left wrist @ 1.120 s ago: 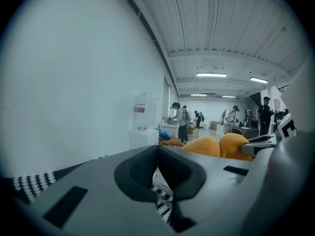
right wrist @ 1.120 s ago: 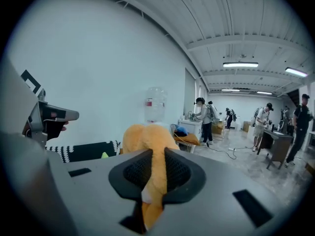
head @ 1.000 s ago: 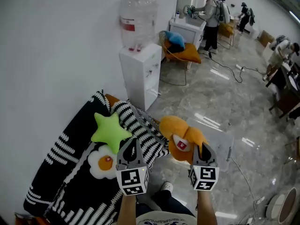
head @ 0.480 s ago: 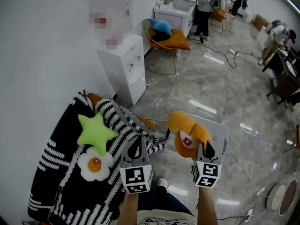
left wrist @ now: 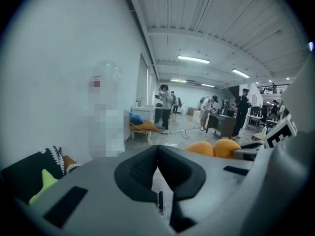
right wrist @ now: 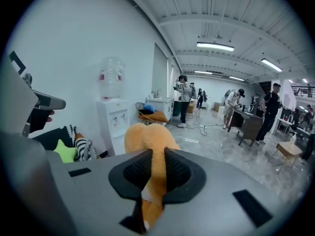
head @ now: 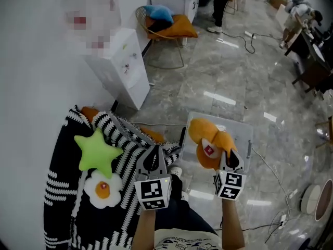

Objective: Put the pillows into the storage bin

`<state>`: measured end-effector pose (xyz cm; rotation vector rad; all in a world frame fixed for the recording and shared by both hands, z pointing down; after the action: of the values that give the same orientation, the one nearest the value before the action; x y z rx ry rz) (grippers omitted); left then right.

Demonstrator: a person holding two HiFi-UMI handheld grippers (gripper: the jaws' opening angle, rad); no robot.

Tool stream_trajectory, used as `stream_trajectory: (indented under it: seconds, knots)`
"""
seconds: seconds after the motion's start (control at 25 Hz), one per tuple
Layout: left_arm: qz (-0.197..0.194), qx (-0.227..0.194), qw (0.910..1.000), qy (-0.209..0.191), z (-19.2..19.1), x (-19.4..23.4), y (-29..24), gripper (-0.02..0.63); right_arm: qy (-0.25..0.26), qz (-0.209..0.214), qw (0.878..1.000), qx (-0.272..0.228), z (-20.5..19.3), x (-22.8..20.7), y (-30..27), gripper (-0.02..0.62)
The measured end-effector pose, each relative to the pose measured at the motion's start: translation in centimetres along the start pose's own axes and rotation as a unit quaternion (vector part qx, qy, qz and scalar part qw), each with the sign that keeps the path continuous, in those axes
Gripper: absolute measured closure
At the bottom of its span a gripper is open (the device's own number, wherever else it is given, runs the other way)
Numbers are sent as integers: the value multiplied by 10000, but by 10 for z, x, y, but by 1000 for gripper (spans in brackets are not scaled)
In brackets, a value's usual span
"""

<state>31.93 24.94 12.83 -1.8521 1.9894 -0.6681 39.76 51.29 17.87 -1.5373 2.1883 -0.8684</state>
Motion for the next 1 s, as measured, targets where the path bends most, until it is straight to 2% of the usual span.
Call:
stream_trajectory:
  seconds: [0.4,0.68,1.0]
  knots:
    - [-517,400,9973,-343,9,5,-117,592,-484,-318,9954,759,-25,-9,-117,534]
    - [-773,897,9920,-447,-18,6,-195,592,-760,-486,9875,1294,-56,-19,-204,534]
    - [-1000,1276,9859,-415,-69,7,-278,592,-1086,-513,9738,1932,-119,-27,-308,534]
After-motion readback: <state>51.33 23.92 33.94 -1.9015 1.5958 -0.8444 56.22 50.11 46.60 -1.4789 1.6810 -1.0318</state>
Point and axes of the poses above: the fingertips, and each gripper's own axes: y backward along the fingers, x to its left, z out of its top, the point moved 8 cm from there along y, backward along the fingers, and after that the axes turned 11 degrees about x, right-handed, at the moved point
